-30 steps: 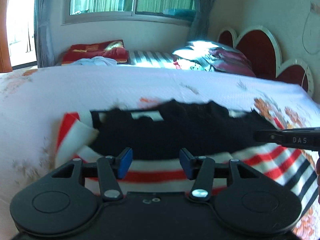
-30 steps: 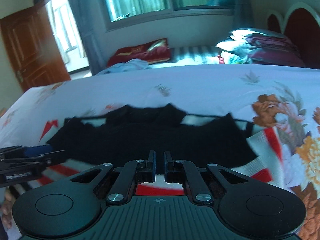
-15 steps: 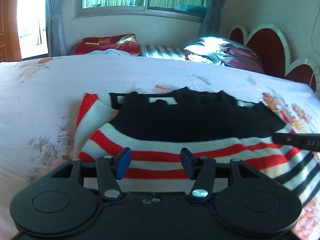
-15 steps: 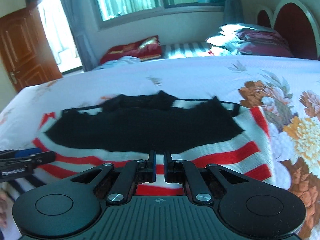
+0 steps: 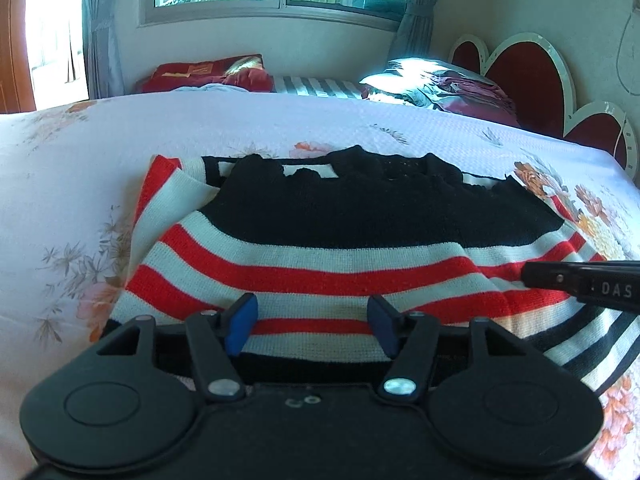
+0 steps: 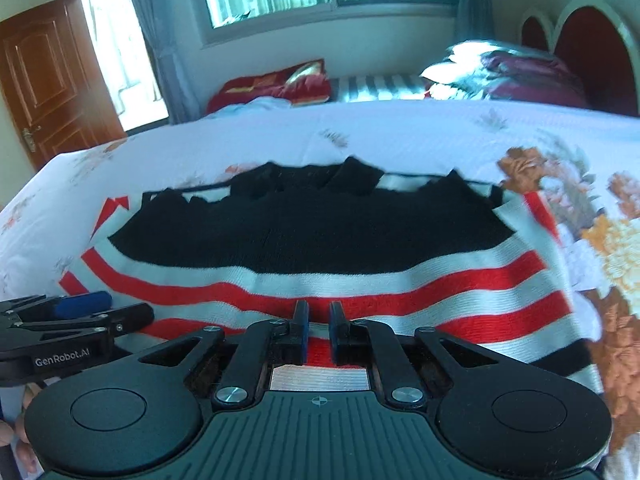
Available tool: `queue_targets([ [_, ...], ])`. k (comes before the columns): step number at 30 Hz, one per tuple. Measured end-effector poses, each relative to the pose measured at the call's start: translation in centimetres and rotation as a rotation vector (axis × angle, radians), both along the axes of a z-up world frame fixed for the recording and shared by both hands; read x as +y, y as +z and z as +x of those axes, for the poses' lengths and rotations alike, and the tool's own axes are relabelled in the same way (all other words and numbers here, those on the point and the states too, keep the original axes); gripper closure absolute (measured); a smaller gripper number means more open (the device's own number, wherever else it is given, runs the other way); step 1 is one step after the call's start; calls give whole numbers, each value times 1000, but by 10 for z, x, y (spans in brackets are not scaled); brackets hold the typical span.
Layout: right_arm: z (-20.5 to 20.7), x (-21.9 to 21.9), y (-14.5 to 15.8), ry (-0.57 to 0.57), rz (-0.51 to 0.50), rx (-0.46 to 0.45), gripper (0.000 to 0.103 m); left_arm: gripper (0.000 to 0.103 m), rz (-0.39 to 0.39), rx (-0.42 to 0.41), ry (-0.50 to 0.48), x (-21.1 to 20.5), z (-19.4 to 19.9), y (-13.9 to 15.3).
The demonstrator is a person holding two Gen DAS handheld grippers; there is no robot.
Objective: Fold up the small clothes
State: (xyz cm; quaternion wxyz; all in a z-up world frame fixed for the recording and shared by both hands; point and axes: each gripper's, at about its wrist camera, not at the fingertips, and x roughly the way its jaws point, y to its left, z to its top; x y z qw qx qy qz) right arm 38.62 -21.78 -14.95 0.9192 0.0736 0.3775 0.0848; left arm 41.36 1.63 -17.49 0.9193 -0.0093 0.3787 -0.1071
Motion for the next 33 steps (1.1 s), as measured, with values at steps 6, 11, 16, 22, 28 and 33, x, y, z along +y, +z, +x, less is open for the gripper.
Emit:
queue_targets([
  [6, -7, -19, -4, -53, -32, 6, 58, 42, 1, -3, 1, 11, -6, 0],
  [11, -19, -40, 2, -120, -55, -17, 58, 43, -10, -9, 17, 22, -15, 9],
  [16, -34, -63, -3, -197, -98, -2, 58, 43, -8, -4, 37, 36, -23, 5],
  [22, -41, -76, -11, -208, -85, 27, 58, 44, -5, 0, 35, 37, -24, 2],
  [28, -50, -75, -15, -190, -120, 28, 58, 42, 15, 2, 41, 40, -33, 1],
  [33, -52, -69, 2, -175, -52, 5, 58, 42, 20, 19, 73, 36, -32, 6],
])
